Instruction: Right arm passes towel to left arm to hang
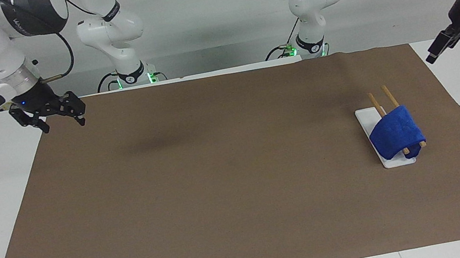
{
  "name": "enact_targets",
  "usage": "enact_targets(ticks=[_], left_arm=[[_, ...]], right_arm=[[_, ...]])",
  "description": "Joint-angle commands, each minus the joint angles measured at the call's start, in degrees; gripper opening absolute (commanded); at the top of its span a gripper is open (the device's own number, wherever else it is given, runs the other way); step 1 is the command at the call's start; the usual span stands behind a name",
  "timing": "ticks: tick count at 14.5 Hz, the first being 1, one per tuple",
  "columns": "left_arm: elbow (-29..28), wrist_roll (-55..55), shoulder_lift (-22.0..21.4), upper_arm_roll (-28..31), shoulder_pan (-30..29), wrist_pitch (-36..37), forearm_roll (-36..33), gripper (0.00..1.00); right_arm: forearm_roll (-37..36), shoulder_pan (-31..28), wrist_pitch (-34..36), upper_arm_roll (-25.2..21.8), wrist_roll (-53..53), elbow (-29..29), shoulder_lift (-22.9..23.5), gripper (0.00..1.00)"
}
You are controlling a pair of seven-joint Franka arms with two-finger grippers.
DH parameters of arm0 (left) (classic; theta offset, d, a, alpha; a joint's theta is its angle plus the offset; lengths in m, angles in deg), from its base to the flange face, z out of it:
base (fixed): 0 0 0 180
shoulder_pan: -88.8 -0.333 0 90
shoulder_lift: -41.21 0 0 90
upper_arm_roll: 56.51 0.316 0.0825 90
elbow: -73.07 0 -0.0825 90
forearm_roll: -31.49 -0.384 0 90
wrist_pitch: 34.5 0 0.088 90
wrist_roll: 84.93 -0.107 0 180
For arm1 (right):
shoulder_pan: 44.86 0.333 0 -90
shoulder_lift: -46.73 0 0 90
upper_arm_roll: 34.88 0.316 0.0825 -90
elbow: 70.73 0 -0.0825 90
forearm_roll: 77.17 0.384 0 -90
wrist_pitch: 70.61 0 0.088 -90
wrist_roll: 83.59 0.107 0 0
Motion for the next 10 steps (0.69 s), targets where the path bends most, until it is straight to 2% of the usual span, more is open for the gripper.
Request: enact_targets(ticks=[1,3,5,10], left_arm=[[5.5,-0.8,2.2,0.7,6.4,7.1,-1.5,1.00],[8.7,-0.9,3.9,0.8,10.3,9.8,-1.7,1.00],[9.1,-1.5,4.4,1.4,11.4,9.3,0.9,1.00],[2.9,-7.9,0.3,2.7,11.9,5.8,2.5,1.00]], right_arm=[[0.3,-0.9,-0.1,0.1,-0.7,1.4,-1.0,1.00],[0.3,-1.0,-0.1,0.1,-0.7,1.4,-1.0,1.00],[0.3,-2.5,-0.1,0.0,-0.7,1.4,-1.0,1.00],[0.3,-4.0,0.2,-0.1,-0.7,1.4,-1.1,1.00]])
